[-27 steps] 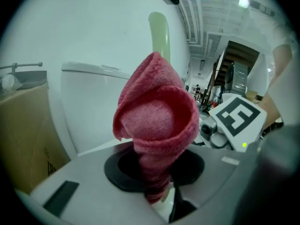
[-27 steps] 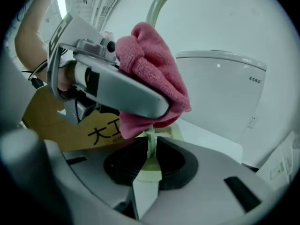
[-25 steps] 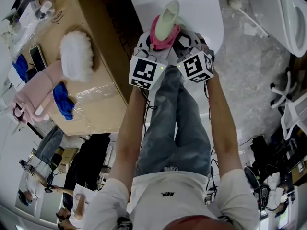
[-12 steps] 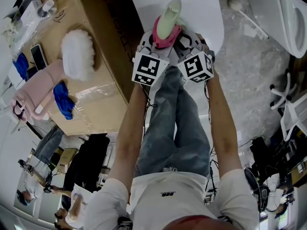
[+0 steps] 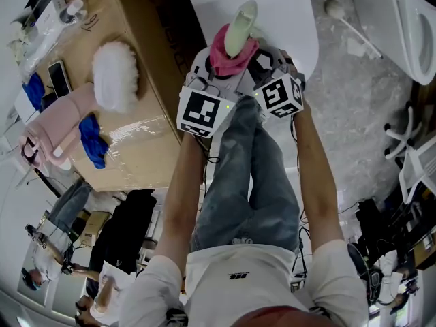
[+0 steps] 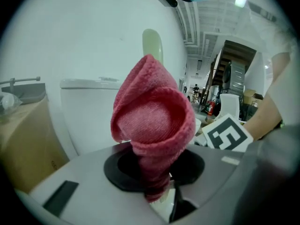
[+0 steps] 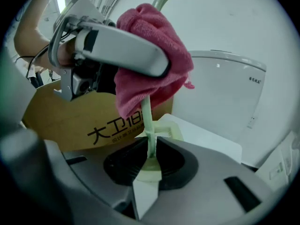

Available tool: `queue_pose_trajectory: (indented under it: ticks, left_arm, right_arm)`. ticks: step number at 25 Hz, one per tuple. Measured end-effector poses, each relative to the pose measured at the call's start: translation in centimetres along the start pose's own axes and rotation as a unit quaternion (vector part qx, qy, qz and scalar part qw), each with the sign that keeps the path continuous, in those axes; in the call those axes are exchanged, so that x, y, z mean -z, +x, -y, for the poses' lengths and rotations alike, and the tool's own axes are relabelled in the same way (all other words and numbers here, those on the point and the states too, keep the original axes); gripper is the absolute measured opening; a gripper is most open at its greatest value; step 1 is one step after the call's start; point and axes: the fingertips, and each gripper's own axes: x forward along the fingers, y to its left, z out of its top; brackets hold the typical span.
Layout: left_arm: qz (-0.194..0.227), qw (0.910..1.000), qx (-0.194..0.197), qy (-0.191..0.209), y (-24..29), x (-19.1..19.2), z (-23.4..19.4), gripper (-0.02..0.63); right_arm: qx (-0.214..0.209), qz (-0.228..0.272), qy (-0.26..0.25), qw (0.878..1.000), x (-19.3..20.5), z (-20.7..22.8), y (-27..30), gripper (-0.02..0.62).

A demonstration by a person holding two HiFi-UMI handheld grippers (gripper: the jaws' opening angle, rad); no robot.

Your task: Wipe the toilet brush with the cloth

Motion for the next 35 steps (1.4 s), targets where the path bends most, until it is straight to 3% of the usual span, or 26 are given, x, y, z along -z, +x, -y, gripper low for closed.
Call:
queue_pose_trajectory:
  ticks: [8, 18, 35]
  left_arm:
    - [0.068, 0.9977, 0.002, 0.001, -2.1, -6.3, -0.1, 0.118]
    - [0.096, 0.9953, 0.013, 0.001, -3.2, -10.8, -0.6, 0.155]
    - [0.103, 0.9944, -0.02, -0.016, -7.1, -9.9, 0.6, 0.178]
  right_arm:
    - [-0.001, -0.002, 0.0, 1.0, -0.1, 0.0, 0.0, 0.055]
    - [0.001, -0.004, 0.001, 1.0, -0.1, 0.1, 0.1, 0.054]
    - [-0.001, -0.017, 0.018, 1.0, -0.1, 0.2, 0.0, 0.066]
